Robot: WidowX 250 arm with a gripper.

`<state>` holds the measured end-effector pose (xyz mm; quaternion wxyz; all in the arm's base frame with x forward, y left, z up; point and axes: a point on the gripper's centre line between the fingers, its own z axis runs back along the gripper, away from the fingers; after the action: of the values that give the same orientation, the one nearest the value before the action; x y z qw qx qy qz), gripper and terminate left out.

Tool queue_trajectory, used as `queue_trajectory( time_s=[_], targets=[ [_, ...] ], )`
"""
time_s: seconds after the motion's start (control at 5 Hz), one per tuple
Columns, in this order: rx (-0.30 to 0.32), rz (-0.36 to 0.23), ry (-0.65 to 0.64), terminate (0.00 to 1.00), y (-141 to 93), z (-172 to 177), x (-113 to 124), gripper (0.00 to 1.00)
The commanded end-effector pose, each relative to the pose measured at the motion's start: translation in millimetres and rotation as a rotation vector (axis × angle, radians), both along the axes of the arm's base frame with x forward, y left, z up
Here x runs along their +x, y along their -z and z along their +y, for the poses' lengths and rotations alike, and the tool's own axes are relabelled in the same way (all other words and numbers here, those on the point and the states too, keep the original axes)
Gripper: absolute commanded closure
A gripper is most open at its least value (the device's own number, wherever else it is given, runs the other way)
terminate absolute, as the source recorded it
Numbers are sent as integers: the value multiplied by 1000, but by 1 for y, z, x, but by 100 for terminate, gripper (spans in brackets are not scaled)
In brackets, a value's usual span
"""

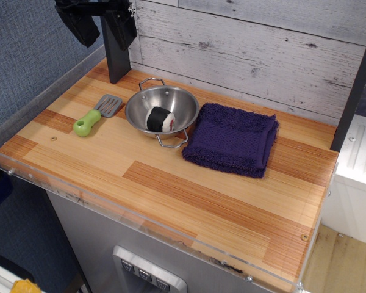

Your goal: Move purple cloth to space below wok.

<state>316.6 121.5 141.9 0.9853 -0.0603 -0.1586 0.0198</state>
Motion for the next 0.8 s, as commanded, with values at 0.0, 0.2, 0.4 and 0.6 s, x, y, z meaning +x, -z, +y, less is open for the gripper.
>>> queue_trajectory(
  time_s=[0.0,0.2,0.4,0.6],
  targets=[
    [0,0,0,0,0,0,0,0],
    [-15,6,28,0,2,-23,2,0],
    [-20,15,62,0,4,-47,5,0],
    [-15,4,117,0,10,-74,3,0]
  ],
)
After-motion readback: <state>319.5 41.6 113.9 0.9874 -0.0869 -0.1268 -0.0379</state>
